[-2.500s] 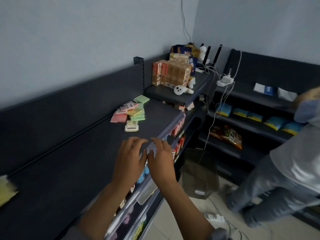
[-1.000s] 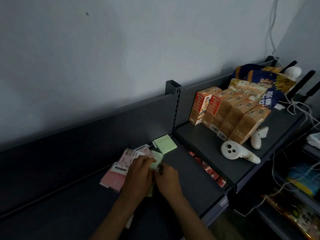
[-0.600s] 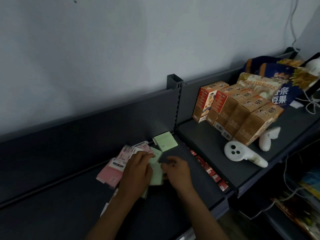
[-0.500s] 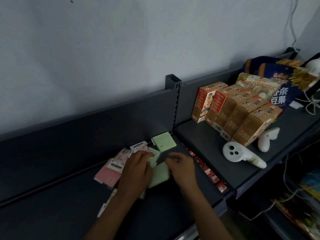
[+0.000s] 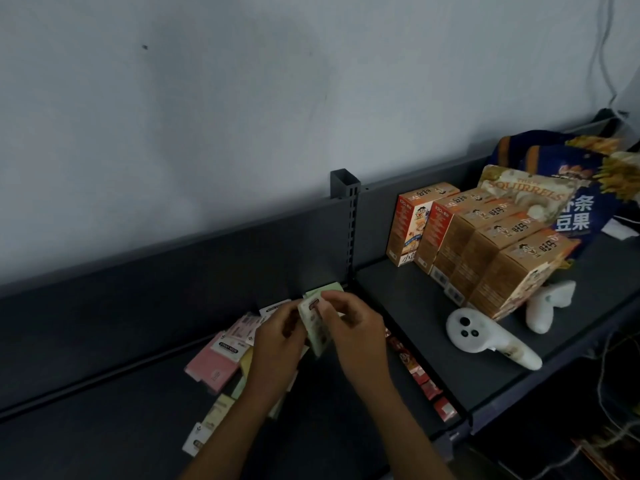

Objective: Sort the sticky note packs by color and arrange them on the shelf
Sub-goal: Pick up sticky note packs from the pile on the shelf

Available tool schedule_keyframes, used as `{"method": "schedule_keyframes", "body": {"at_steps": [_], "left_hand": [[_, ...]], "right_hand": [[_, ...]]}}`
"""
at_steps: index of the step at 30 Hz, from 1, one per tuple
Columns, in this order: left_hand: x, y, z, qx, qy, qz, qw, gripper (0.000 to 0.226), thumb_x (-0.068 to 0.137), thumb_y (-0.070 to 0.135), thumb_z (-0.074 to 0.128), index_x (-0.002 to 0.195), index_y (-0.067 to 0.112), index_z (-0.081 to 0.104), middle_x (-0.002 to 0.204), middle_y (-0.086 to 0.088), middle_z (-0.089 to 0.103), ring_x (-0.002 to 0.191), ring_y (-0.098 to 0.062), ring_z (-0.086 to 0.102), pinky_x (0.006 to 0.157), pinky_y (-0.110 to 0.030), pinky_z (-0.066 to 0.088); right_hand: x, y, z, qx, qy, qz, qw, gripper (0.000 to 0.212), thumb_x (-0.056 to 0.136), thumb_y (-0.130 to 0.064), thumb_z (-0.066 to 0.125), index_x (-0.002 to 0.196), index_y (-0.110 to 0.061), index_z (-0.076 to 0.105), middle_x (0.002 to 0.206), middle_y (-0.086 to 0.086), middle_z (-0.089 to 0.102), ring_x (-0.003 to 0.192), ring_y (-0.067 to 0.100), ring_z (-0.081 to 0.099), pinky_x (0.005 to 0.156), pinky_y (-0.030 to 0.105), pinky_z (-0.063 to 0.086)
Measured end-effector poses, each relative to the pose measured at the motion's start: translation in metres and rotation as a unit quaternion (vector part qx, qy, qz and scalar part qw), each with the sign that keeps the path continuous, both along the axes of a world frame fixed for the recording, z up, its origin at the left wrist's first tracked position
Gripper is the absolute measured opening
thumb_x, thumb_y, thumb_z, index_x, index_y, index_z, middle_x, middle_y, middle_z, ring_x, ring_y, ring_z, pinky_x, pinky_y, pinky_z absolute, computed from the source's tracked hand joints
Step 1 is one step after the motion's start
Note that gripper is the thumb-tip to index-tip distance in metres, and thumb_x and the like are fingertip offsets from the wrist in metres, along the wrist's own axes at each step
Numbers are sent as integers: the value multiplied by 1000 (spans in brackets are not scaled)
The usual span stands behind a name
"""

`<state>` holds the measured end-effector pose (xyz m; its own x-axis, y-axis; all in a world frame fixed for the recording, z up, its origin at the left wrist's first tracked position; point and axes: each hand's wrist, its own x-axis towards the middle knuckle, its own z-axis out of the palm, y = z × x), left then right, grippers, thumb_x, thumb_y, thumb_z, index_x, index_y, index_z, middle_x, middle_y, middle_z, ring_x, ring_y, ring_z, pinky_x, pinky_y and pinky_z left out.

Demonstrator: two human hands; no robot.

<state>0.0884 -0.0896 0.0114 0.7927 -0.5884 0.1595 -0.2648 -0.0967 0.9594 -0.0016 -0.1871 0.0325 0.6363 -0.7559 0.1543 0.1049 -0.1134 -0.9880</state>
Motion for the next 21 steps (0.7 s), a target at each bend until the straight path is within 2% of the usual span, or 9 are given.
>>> {"method": "schedule_keyframes", "body": {"at_steps": [3, 5, 7, 8, 11, 12, 15, 18, 21], "left_hand": [[-4, -4, 6, -53, 86, -16, 995, 28, 106, 25, 47, 117, 21, 72, 111, 1, 75, 107, -17, 70, 93, -37, 54], [-9, -7, 8, -58, 99, -24, 993, 29, 103, 34, 48, 115, 24, 73, 112, 3, 75, 109, -15, 69, 95, -35, 53], [-13, -9, 9, -48, 59, -14, 997, 22, 101, 30, 54, 111, 28, 74, 108, 9, 75, 106, -8, 69, 90, -27, 53], [-14, -9, 9, -48, 50, -8, 998, 21, 101, 26, 55, 110, 28, 74, 108, 10, 75, 104, -7, 69, 87, -24, 54], [-14, -2, 8, -57, 75, 23, 995, 19, 99, 21, 59, 109, 24, 74, 108, 12, 74, 98, -9, 71, 76, -22, 57], [-13, 3, 5, -52, 74, 40, 995, 18, 99, 20, 60, 109, 24, 74, 108, 13, 74, 98, -8, 71, 75, -22, 57], [-7, 24, -9, 17, 15, 86, 996, 20, 97, 24, 63, 116, 30, 70, 114, 13, 70, 101, -5, 68, 82, -28, 59], [-6, 54, -19, 82, -60, 138, 985, 26, 93, 30, 69, 117, 39, 66, 122, 15, 62, 102, -5, 64, 81, -24, 56], [-12, 79, -8, 51, -18, 142, 988, 25, 99, 30, 60, 122, 36, 66, 123, 20, 65, 108, -3, 65, 85, -18, 53]], "right_hand": [[0, -8, -9, -42, 31, -7, 999, 26, 88, -13, 74, 109, -26, 70, 104, -9, 68, 98, 7, 67, 82, 23, 56], [-2, -12, -15, -92, 101, -28, 990, 36, 85, -30, 77, 119, -33, 63, 115, -16, 54, 105, 3, 57, 85, 18, 51], [-4, -16, -20, -97, 138, -34, 985, 50, 83, -49, 74, 127, -36, 55, 118, -18, 46, 109, 1, 51, 86, 18, 50], [-6, -17, -21, -77, 134, -26, 988, 50, 83, -52, 72, 127, -36, 54, 118, -19, 48, 108, 2, 54, 84, 18, 51], [-6, -15, -22, -11, 76, 7, 997, 14, 96, -37, 64, 108, -30, 65, 98, -12, 70, 90, 4, 69, 69, 17, 54], [-5, -12, -22, -7, 63, 4, 998, 9, 98, -33, 62, 103, -28, 67, 92, -10, 72, 85, 4, 70, 67, 19, 55], [4, 4, -25, 16, 31, -7, 999, 8, 98, -30, 62, 96, -24, 67, 86, -8, 73, 79, 7, 71, 64, 24, 57], [18, 28, -27, -2, 21, -1, 1000, 6, 98, -32, 62, 96, -27, 65, 87, -8, 71, 81, 7, 69, 68, 27, 57], [34, 58, -23, -6, -1, 80, 997, 20, 99, -42, 56, 96, -26, 67, 89, -7, 70, 84, 9, 67, 73, 25, 55]]}}
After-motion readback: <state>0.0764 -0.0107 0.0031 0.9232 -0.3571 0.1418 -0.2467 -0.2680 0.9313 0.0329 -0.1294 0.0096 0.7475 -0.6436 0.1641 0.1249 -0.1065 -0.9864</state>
